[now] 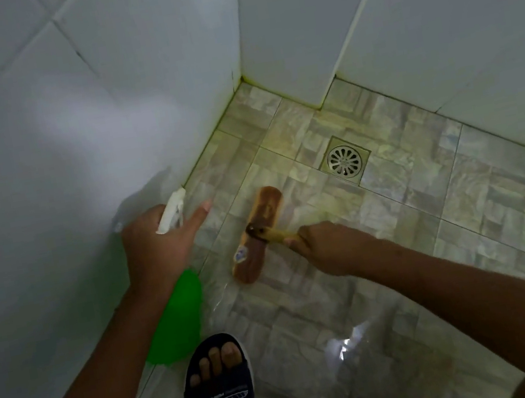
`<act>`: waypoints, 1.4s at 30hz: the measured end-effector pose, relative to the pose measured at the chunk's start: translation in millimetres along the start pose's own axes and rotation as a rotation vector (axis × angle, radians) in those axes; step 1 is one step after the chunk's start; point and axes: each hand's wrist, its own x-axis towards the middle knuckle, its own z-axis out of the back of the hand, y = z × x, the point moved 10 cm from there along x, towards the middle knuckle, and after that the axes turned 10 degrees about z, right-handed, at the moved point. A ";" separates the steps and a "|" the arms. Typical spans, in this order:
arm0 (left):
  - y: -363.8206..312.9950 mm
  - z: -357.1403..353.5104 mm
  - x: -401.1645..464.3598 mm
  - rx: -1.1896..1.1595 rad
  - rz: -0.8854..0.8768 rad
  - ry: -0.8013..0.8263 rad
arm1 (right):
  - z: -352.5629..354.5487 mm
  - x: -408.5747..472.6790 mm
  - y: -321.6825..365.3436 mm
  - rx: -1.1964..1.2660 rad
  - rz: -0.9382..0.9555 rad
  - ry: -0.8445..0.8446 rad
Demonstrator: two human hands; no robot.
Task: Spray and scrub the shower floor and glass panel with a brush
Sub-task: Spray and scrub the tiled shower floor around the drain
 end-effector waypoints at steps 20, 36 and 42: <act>-11.6 -17.3 7.2 0.010 -0.055 0.143 | 122.8 81.4 -34.6 -0.135 -0.117 0.025; -4.7 -37.0 16.9 -0.019 0.005 0.207 | 154.8 137.1 -14.2 0.077 -0.209 -0.087; -6.7 -33.4 16.2 -0.007 -0.009 0.224 | 98.7 48.0 -67.4 -0.005 -0.310 0.010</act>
